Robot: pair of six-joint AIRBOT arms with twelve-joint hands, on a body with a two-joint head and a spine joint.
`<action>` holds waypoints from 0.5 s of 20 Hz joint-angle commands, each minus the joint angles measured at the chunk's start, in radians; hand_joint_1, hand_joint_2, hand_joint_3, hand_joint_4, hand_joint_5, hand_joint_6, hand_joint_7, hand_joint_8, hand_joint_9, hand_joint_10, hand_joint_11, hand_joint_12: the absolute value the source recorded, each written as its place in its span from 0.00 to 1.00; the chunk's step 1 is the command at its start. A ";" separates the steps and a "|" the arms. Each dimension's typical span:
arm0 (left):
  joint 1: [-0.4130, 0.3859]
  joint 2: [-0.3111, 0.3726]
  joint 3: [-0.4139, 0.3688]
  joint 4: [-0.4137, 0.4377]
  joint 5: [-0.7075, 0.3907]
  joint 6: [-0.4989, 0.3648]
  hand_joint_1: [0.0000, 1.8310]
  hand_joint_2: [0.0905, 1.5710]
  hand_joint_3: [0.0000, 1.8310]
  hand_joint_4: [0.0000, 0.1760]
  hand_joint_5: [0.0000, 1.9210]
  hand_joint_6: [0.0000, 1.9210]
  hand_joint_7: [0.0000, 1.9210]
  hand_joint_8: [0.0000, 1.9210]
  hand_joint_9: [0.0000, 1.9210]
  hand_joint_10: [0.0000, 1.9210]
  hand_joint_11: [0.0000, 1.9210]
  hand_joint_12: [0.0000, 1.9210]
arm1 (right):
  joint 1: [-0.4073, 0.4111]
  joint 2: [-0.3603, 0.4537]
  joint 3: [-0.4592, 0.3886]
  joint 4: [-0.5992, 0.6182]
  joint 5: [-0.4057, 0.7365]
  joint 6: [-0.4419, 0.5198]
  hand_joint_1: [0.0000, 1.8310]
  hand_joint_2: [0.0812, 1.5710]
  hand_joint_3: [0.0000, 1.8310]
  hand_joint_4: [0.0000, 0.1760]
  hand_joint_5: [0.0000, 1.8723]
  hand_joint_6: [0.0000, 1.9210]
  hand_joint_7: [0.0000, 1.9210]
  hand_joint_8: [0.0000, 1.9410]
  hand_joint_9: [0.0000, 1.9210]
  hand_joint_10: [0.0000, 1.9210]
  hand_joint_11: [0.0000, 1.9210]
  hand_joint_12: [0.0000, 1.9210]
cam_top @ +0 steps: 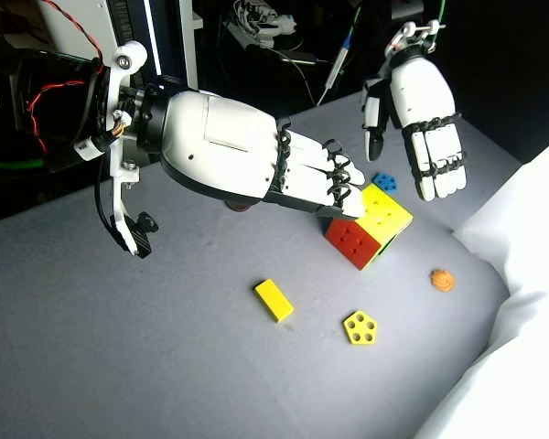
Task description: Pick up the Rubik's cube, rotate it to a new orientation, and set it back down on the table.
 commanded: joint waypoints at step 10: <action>-0.021 -0.094 0.056 -0.074 -0.087 0.064 0.59 0.68 0.00 0.00 0.00 0.00 0.00 0.00 0.00 0.00 0.00 0.00 | -0.015 0.007 -0.004 0.029 0.161 0.000 0.00 0.77 0.00 0.00 0.00 0.00 0.00 0.00 0.00 0.00 0.00 0.00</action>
